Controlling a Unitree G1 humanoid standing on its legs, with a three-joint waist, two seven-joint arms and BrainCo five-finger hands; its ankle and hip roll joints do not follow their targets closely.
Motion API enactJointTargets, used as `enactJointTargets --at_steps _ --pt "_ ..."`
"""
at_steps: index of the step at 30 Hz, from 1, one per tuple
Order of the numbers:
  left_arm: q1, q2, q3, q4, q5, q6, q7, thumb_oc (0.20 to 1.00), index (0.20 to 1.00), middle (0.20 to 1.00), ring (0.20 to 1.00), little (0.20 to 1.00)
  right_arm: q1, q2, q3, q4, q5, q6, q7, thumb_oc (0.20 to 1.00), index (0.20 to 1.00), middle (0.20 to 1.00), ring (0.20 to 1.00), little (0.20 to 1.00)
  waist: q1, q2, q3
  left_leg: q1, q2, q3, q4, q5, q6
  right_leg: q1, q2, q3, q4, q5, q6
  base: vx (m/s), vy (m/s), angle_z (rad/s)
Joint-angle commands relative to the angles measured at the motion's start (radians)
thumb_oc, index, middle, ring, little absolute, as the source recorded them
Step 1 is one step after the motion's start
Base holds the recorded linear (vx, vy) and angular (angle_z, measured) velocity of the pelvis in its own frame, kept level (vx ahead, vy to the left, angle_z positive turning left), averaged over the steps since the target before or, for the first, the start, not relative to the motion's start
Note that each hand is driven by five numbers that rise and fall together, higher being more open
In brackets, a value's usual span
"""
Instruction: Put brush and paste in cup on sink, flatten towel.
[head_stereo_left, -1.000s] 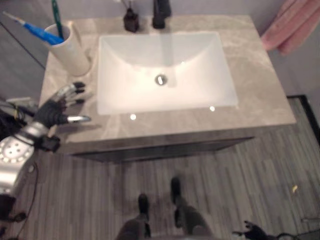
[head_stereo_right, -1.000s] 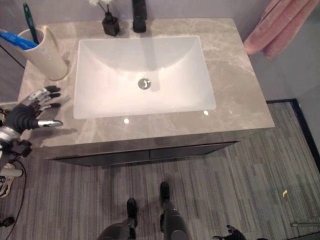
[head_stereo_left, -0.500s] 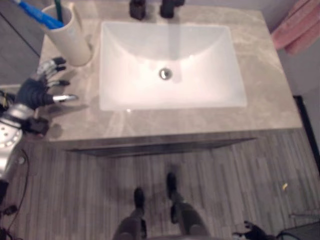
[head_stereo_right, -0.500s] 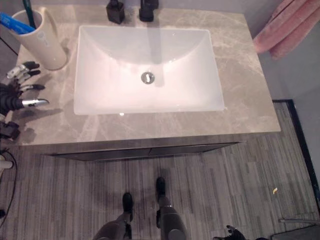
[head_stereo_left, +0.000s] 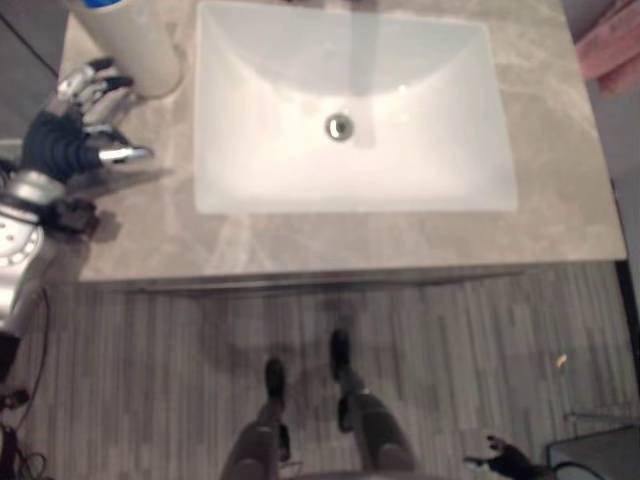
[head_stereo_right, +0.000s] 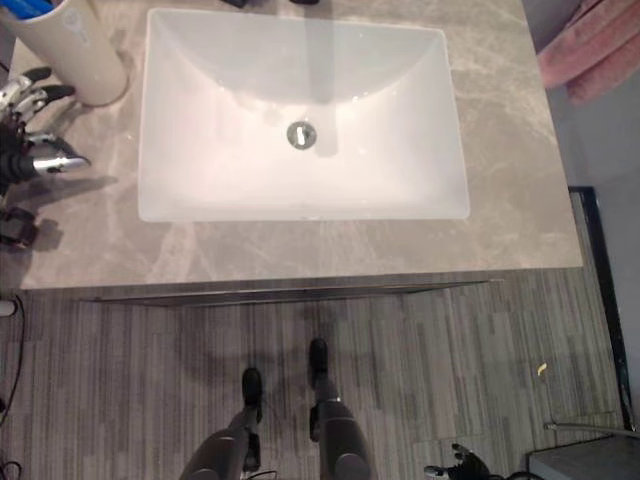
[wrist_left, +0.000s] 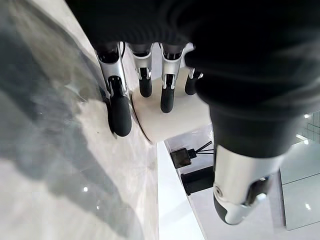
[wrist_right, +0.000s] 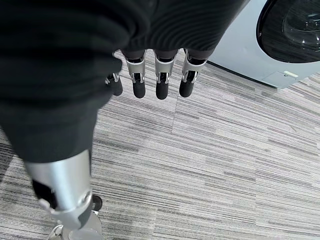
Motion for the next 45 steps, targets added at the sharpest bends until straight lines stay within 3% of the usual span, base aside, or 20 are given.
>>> enactJointTargets --at_steps 1,8,16,25,35,45 --pt "-0.038 0.023 -0.026 0.009 -0.004 -0.037 0.011 1.000 1.000 1.000 1.000 1.000 0.028 -0.065 -0.028 0.030 0.042 0.002 -0.014 1.000 1.000 1.000 1.000 1.000 -0.027 0.054 -0.003 -0.048 0.019 -0.029 0.012 -0.035 0.008 0.099 -0.045 -0.023 -0.001 -0.096 0.072 0.00 0.000 0.00" --pt "-0.053 0.015 -0.039 -0.005 0.007 -0.041 0.021 1.000 1.000 1.000 1.000 1.000 0.031 -0.064 -0.034 0.030 0.060 0.000 -0.016 1.000 1.000 1.000 1.000 1.000 -0.030 0.053 0.005 -0.050 0.029 -0.020 0.012 -0.032 -0.001 0.091 -0.036 -0.017 -0.001 -0.104 0.066 0.02 -0.046 -0.02" --pt "0.097 0.029 -0.016 -0.130 0.008 -0.008 -0.082 1.000 1.000 1.000 1.000 1.000 0.053 -0.071 -0.054 0.043 0.049 0.002 -0.002 1.000 1.000 1.000 1.000 1.000 -0.019 0.058 -0.014 -0.012 0.042 -0.011 0.012 -0.041 -0.012 0.125 -0.027 -0.021 -0.001 -0.131 0.051 0.01 -0.058 -0.02" --pt "0.140 0.027 -0.021 -0.171 0.004 -0.001 -0.129 1.000 1.000 1.000 1.000 1.000 0.047 -0.073 -0.054 0.041 0.045 -0.002 0.002 1.000 1.000 1.000 1.000 1.000 -0.013 0.062 -0.025 0.003 0.047 -0.007 0.012 -0.041 -0.018 0.139 -0.023 -0.026 -0.001 -0.140 0.043 -0.04 -0.040 0.02" --pt "0.025 -0.053 -0.036 -0.022 0.049 -0.017 -0.026 1.000 1.000 1.000 1.000 1.000 0.037 -0.065 -0.045 0.071 0.042 -0.002 -0.006 1.000 1.000 1.000 1.000 1.000 -0.028 0.054 -0.010 -0.014 0.051 0.009 0.012 -0.030 -0.023 0.115 -0.021 -0.017 -0.001 -0.126 0.040 -0.05 -0.020 -0.01" --pt "-0.050 -0.063 -0.055 0.044 0.056 -0.021 0.021 1.000 1.000 1.000 1.000 1.000 0.042 -0.071 -0.052 0.066 0.052 -0.001 -0.009 1.000 1.000 1.000 1.000 1.000 -0.040 0.051 -0.012 -0.019 0.056 0.017 0.012 -0.026 -0.025 0.105 -0.019 -0.011 -0.001 -0.121 0.039 -0.01 -0.009 -0.02"
